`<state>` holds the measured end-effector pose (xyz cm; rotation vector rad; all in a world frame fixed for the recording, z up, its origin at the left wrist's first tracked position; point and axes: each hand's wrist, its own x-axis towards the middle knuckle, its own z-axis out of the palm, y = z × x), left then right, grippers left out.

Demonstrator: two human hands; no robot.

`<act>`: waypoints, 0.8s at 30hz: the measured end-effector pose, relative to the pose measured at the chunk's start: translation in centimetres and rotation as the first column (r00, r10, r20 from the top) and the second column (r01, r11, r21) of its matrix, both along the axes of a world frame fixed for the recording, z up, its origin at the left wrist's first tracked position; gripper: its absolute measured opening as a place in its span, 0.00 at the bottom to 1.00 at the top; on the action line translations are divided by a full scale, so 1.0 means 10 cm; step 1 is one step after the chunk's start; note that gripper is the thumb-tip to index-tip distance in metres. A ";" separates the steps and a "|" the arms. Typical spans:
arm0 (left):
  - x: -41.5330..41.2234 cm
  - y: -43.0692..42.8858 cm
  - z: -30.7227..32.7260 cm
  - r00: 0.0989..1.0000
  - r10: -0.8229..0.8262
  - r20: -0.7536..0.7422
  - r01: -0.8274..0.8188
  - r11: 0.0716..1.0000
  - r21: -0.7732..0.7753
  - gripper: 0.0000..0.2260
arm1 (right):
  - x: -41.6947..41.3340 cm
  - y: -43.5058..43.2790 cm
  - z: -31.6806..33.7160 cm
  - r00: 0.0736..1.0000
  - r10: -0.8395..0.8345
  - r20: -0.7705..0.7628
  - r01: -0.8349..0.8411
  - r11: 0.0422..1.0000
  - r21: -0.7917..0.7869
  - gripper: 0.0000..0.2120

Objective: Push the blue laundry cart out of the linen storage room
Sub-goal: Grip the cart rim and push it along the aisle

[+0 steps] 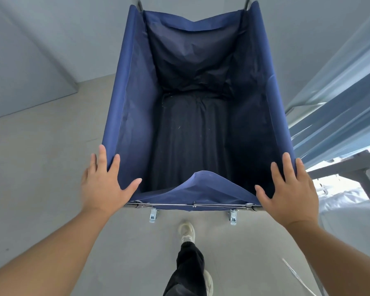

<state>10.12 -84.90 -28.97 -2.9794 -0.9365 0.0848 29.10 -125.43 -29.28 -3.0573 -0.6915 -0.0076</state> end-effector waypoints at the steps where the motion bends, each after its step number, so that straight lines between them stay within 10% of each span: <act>1: 0.06 0.02 0.01 1.000 0.001 -0.003 -0.001 1.000 -0.004 0.43 | 0.07 0.03 0.00 1.000 0.000 -0.005 0.000 1.000 -0.003 0.35; 24: 1.53 0.60 0.02 1.000 -0.021 -0.005 0.021 1.000 -0.002 0.42 | 1.61 0.66 0.07 0.999 -0.008 -0.043 0.004 0.996 -0.092 0.37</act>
